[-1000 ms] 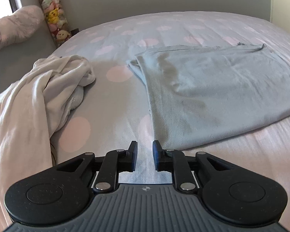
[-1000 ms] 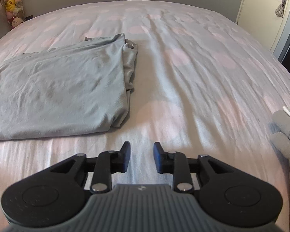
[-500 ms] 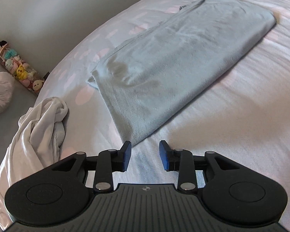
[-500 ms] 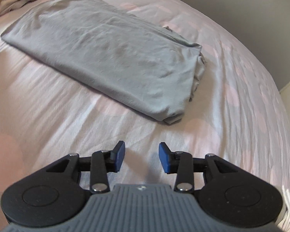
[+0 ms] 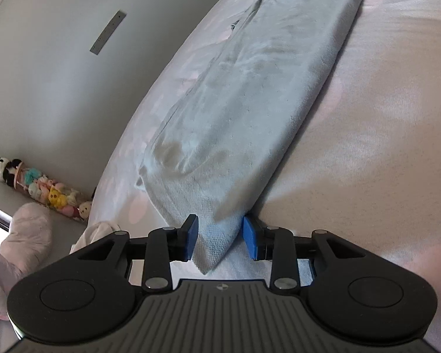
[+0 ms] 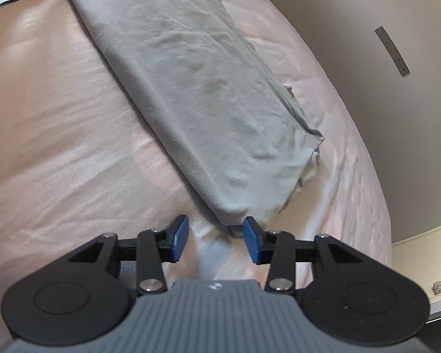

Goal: Fold clothes

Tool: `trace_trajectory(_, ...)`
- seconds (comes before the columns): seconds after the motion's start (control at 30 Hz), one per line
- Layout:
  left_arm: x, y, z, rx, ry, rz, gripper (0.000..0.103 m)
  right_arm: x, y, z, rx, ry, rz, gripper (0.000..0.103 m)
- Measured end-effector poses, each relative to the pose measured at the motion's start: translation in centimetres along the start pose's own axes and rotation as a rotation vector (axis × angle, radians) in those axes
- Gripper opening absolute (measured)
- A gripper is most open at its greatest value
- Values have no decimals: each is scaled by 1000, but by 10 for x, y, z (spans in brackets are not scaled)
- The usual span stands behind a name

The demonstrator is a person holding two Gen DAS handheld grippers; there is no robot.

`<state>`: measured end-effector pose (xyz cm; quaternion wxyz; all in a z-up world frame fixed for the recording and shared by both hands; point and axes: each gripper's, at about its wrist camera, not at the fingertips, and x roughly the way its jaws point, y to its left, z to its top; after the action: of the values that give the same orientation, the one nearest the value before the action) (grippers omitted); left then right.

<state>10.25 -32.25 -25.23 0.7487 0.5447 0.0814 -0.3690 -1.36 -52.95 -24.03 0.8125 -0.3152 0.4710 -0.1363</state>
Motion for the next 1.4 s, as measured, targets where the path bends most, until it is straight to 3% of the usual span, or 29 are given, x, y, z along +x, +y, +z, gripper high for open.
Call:
trace_trajectory(0.23,13,-1,3,39,-30,28,31,10,6,2,-104,-55,-50,45)
trace_trajectory(0.4,15,4,4,65,10,34,31,17,4,3,-147,-83,-67,41)
trace_trajectory(0.5,11,-2,3,170,67,52,31,13,9,1,-226,-102,-54,31)
trace_trajectory(0.57,8,-6,-1,208,65,55,31,6,13,-3,-281,-132,-36,31)
trace_trajectory(0.7,17,-1,-3,153,57,55,31,6,13,1,-298,-124,-18,31)
trace_trajectory(0.87,21,4,1,67,59,72,29,21,14,15,-264,-79,-68,30)
trace_trajectory(0.97,19,9,3,13,64,34,16,27,15,23,-259,-51,-73,10)
trace_trajectory(1.03,16,14,4,-20,72,13,10,27,14,28,-244,-42,-83,8)
trace_trajectory(1.2,8,24,9,-48,109,-24,5,15,3,34,-203,-47,-84,6)
trace_trajectory(1.4,-18,35,12,-23,92,-29,4,-5,-19,47,-154,-63,-85,6)
